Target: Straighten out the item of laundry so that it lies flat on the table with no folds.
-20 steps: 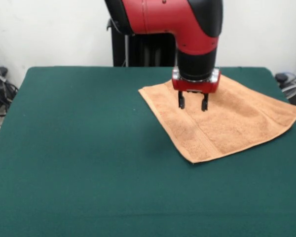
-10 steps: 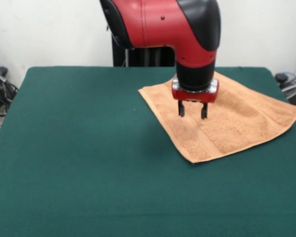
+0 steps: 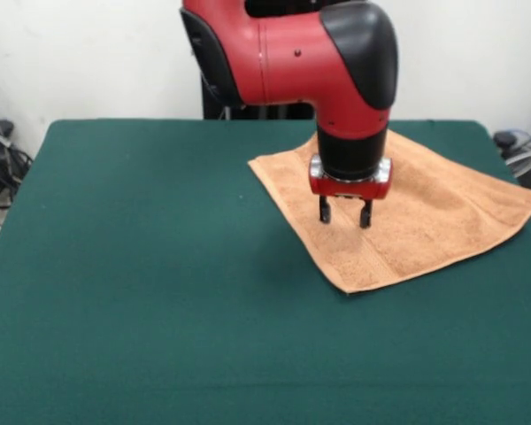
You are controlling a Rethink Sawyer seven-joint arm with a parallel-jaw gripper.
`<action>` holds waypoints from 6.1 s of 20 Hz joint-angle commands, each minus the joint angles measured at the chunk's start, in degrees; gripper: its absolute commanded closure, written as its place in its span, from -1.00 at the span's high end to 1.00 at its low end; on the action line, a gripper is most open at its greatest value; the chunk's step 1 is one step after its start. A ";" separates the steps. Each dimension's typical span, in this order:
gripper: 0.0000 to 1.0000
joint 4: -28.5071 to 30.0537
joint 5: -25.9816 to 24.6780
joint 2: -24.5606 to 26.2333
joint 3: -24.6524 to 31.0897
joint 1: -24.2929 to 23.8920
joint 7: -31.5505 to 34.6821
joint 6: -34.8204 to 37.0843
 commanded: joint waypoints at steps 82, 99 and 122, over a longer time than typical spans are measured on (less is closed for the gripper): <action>-1.00 -13.84 -15.54 3.44 11.35 -9.38 -9.36 11.94; -1.00 -12.65 -14.33 -3.29 10.63 -7.94 -9.26 18.01; 1.00 -9.66 -16.39 -3.93 9.60 -5.30 -3.32 10.84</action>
